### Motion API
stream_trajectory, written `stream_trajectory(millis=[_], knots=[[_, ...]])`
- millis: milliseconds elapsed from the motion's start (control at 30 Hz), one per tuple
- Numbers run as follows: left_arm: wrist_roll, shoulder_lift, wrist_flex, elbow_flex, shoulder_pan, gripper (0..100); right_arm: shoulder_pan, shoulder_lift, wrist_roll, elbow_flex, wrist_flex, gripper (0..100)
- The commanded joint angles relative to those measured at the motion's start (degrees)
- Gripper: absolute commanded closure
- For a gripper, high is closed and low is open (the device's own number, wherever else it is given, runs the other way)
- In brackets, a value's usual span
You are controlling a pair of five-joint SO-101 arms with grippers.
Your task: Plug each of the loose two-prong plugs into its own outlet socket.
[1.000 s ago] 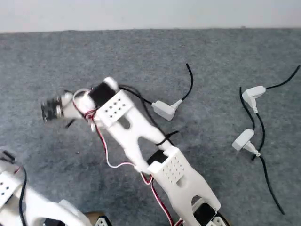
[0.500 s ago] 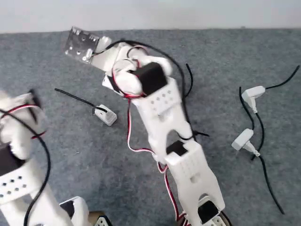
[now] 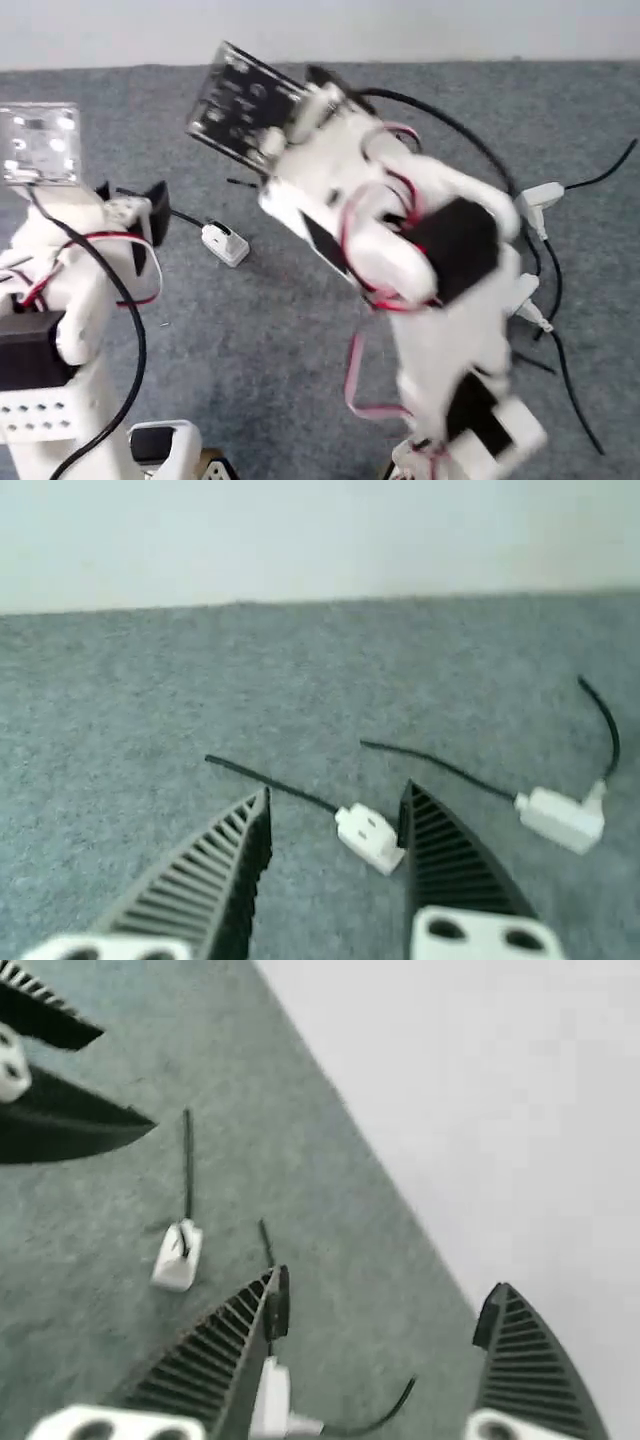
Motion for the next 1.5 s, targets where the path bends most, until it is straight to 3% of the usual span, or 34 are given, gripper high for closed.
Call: stream_trajectory(millis=[0,200,367,500,600,700,1000,1233,1467], knots=[[-5.6,-3.0,5.6,-2.2,2.2,79,-0.7,-17.5,-1.9,19.6,2.3,70.1],[-6.9,-20.5,4.1,10.2,2.2,79,-0.7,-41.1,-3.6,46.9,2.1,70.1],[-8.6,-43.4,-6.0,38.2,1.8,79,-0.4,-59.8,-3.7,69.5,-1.8,70.1],[-12.4,-61.5,-8.8,58.3,1.5,79,-0.3,-76.4,-3.2,92.9,-9.4,70.1],[-12.5,-59.1,-9.8,60.8,-0.9,79,1.2,-89.0,-3.0,106.5,-15.6,70.1],[-12.7,-56.0,-12.2,62.3,-1.6,79,8.0,-99.6,-1.7,113.4,-21.8,70.1],[-12.7,-61.0,-20.2,80.0,-1.3,79,24.0,-99.3,-1.9,138.3,-35.6,70.0],[-12.8,-60.5,-19.8,83.0,-1.3,79,25.0,-99.9,-3.8,148.8,-38.6,70.0],[-19.3,-60.5,-20.1,87.4,1.6,79,25.5,-99.8,-5.1,152.1,-39.2,69.9]])
